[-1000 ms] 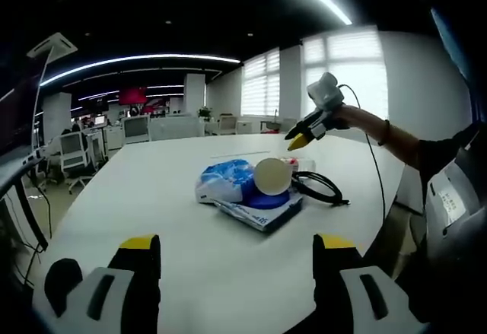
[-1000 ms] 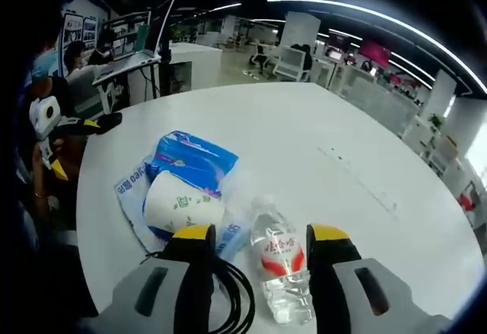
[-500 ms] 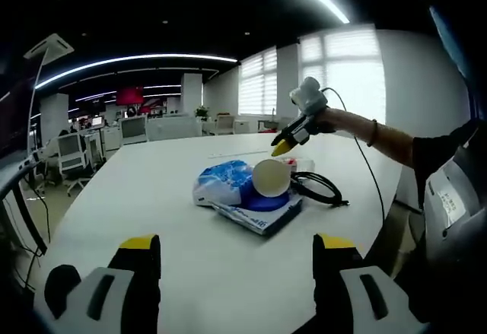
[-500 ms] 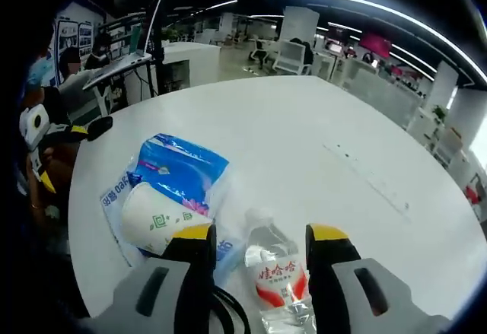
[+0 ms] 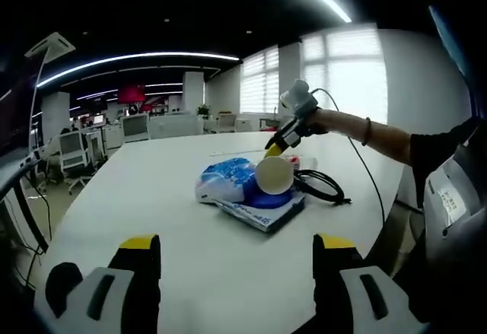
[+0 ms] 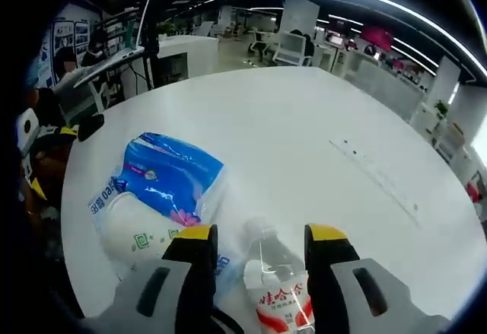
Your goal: Arrange the tabletop items into an orderly group along one side of the table until the central work area is clear of visible clutter.
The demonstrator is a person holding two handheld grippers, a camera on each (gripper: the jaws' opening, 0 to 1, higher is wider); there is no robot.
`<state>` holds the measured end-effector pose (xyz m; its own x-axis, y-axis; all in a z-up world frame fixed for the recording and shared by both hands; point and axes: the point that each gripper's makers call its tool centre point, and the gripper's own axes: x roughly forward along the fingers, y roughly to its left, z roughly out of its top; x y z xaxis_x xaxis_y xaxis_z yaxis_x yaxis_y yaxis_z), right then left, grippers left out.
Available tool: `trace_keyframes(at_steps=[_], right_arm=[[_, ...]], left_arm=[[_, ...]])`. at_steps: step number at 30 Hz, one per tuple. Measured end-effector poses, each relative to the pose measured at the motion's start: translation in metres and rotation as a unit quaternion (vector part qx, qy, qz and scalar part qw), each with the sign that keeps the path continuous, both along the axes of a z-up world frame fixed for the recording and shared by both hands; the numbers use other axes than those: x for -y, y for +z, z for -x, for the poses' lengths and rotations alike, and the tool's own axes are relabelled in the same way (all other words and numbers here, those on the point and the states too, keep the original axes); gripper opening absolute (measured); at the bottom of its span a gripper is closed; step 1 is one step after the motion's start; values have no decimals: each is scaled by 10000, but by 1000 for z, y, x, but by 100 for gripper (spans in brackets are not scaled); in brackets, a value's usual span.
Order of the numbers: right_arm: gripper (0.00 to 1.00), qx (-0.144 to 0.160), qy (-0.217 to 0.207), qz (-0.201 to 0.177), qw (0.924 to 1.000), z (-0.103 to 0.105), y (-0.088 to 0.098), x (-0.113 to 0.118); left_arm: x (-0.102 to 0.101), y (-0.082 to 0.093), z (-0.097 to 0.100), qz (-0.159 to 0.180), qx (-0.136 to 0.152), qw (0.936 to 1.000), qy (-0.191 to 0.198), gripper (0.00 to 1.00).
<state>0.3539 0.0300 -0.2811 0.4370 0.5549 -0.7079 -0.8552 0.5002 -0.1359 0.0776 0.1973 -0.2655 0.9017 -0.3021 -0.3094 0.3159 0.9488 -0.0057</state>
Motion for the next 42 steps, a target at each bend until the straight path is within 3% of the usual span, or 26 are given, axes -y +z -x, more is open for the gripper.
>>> trace_keyframes(at_steps=[31,42], right_arm=[[38,-277,-103,428,9986,-11,-37,-1],[31,-304,-73,352,9989,-13,-39,-6]], left_arm=[[-14,3,5,45,36,9997,225,81],[-20,2,9,118,59,9993,342,81]])
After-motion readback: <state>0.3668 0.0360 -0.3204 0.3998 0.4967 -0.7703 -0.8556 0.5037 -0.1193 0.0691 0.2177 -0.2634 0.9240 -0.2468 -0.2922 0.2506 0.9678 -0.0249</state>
